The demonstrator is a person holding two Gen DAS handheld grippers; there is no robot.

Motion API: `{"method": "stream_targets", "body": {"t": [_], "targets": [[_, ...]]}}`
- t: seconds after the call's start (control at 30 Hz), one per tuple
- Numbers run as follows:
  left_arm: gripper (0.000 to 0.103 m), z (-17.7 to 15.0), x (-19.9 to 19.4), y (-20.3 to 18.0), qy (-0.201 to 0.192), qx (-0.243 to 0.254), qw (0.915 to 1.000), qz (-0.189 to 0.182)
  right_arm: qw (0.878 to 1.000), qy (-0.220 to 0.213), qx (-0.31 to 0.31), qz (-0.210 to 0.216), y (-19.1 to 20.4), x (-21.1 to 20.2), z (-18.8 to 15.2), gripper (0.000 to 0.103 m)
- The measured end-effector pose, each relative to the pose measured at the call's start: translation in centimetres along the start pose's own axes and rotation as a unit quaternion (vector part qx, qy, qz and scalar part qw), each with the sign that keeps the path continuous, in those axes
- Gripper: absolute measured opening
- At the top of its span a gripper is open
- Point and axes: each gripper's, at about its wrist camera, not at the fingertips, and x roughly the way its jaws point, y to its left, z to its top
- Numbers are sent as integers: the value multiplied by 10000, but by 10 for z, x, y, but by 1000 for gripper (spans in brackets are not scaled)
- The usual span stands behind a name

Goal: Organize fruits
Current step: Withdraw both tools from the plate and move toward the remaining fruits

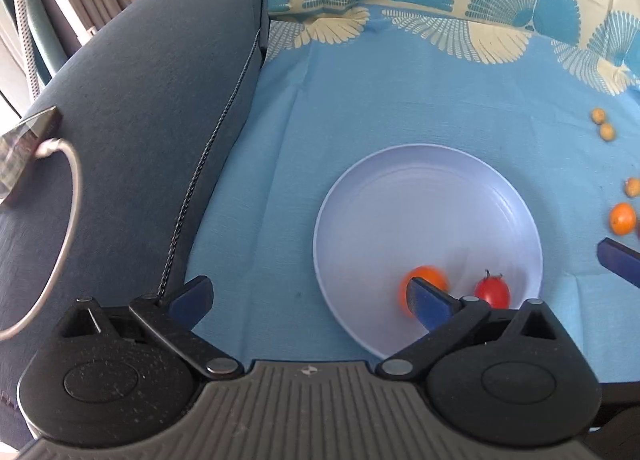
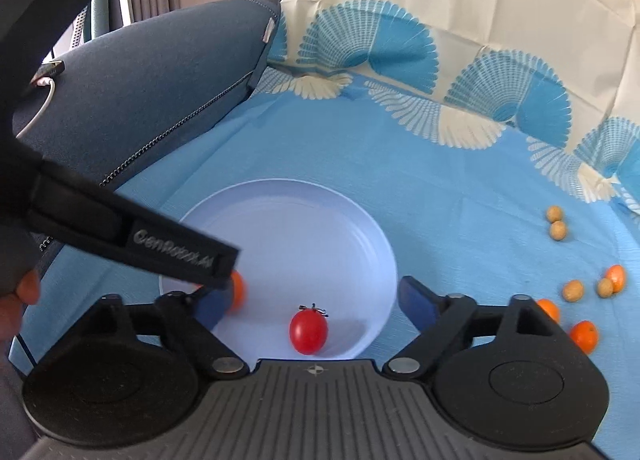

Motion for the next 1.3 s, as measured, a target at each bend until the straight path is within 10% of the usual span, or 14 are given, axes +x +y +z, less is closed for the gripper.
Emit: {"method": "stream_targets", "body": {"t": [1.3], "targets": [[103,-102,-192,26,-1056,-381,9934,-236,9933,-1119,252,-173,-1,-212,-58,102]]}}
